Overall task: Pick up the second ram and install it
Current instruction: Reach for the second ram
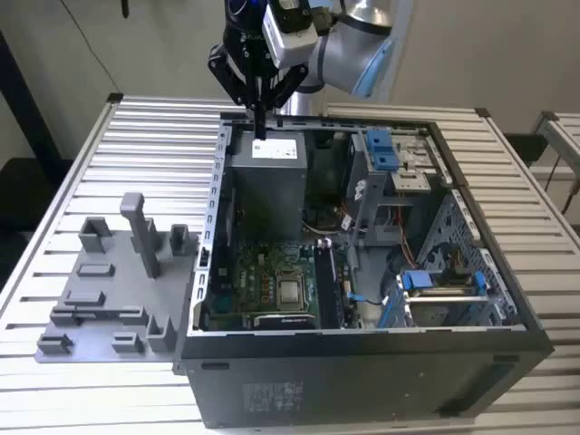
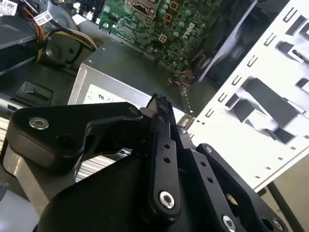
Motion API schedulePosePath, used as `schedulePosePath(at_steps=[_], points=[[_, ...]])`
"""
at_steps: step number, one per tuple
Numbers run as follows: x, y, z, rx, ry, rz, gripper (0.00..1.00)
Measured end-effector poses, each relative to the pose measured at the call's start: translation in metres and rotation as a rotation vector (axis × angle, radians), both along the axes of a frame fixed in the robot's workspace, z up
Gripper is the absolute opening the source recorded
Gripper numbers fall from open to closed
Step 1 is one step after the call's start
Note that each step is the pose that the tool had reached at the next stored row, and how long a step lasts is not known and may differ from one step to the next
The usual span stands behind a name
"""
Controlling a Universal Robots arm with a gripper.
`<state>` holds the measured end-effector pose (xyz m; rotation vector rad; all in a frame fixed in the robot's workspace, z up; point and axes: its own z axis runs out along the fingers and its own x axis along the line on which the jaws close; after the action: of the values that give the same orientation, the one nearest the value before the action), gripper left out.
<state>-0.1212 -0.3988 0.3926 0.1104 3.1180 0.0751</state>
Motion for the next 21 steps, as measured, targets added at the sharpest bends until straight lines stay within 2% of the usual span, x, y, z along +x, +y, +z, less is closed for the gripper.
schedulePosePath(at_steps=[11,21], points=[[-0.0021,0.0000,-0.0001,0.0000,0.0000,0.000,0.11],[-0.0120,0.0000,-0.0008,0.0001,-0.0001,0.000,0.11]])
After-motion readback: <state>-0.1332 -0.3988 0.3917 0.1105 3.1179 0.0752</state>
